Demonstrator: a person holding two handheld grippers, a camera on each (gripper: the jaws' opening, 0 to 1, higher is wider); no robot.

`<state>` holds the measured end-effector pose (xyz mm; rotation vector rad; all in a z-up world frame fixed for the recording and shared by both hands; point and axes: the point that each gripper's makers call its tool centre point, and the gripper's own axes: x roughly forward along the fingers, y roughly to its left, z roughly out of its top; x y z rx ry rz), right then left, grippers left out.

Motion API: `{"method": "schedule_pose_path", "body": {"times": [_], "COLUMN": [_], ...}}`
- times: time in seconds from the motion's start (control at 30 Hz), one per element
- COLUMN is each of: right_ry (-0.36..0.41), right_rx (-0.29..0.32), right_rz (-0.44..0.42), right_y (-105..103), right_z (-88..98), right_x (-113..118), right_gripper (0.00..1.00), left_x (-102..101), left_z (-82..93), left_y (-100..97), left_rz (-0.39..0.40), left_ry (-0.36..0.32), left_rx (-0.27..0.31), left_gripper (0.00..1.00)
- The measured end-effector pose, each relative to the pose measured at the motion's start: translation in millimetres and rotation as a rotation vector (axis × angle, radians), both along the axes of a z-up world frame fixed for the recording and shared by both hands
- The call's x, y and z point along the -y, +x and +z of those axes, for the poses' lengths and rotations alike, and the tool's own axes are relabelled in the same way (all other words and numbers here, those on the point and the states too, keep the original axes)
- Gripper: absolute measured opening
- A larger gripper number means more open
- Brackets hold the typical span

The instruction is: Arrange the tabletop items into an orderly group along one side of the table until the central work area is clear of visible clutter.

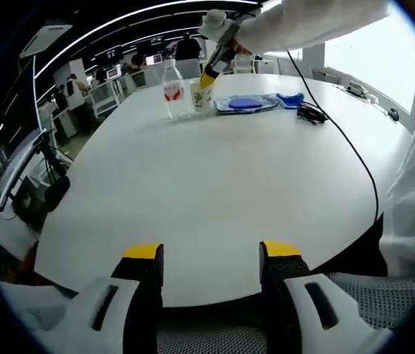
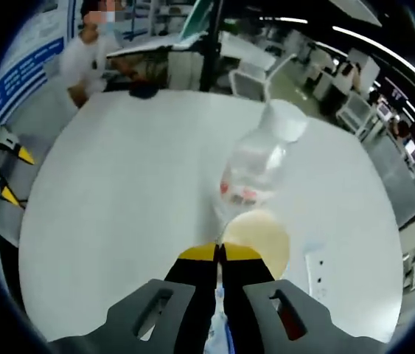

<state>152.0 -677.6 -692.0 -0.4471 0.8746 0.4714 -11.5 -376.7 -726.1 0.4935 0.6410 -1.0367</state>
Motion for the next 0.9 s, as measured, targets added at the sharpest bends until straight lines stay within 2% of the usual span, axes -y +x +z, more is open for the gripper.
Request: {"method": "schedule_pose_path", "body": {"times": [0.3, 0.5, 0.77, 0.9], "right_ry": [-0.016, 0.024, 0.044, 0.037], "right_rx": [-0.012, -0.002, -0.025, -0.018], "right_rz": [0.003, -0.032, -0.041, -0.053], "right_y": [-2, 1, -1, -2], "right_z": [-11.8, -11.4, -12.7, -12.8], "right_x": [6, 5, 3, 5], "right_gripper": [0.0, 0.0, 0.0, 0.12], "left_x": [-1, -1, -1, -2], "left_z": [-0.8, -1.1, 0.2, 0.4], "left_y": [0.6, 0.8, 2.7, 3.1], "left_rz": [0.004, 0.003, 0.004, 0.003], "left_ry": [0.003, 0.007, 0.007, 0.009], "left_rx": [-0.002, -0.001, 0.013, 0.019], "left_gripper": [0.52, 0.52, 0.52, 0.52]}}
